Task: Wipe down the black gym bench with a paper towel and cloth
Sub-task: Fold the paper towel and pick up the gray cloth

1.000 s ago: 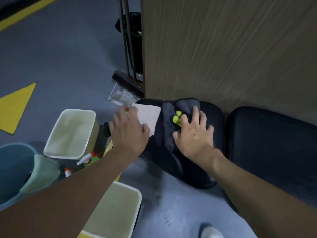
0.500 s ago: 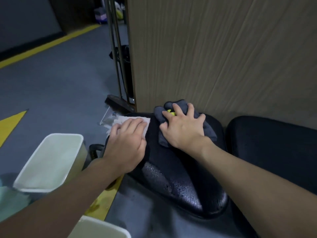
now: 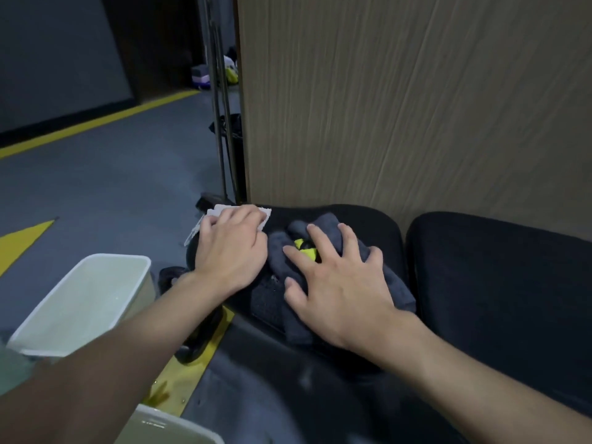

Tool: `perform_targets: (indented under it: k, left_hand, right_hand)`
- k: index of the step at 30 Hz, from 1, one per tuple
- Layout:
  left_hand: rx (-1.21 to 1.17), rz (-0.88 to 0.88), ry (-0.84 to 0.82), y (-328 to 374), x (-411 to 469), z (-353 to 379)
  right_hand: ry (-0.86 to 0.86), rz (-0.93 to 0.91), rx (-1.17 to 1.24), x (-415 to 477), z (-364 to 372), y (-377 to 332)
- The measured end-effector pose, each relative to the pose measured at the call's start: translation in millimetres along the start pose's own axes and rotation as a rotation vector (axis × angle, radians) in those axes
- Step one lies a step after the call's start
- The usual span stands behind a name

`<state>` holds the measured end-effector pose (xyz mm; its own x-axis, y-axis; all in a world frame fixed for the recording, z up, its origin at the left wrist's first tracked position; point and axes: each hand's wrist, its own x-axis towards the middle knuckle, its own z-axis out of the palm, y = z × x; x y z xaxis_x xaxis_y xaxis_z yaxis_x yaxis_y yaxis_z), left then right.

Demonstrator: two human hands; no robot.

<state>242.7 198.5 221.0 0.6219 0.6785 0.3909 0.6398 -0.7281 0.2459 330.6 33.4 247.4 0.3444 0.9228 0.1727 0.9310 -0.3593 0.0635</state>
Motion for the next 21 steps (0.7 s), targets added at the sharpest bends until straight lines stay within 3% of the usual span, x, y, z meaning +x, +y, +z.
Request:
perform_targets:
  k: [8, 17, 21]
  left_hand:
    - [-0.021, 0.001, 0.07, -4.7, -2.7, 8.6]
    - [-0.051, -0.039, 0.019, -2.6, -1.1, 6.5]
    - [-0.235, -0.166, -0.085, -6.1, 8.0, -2.6]
  right_hand:
    - [-0.181, 0.27, 0.1, 118.0, 14.8, 59.9]
    - [-0.006, 0.225, -0.022, -7.0, 3.2, 18.7]
    - [0.057, 0.172, -0.049, -31.9, 4.8, -41.7]
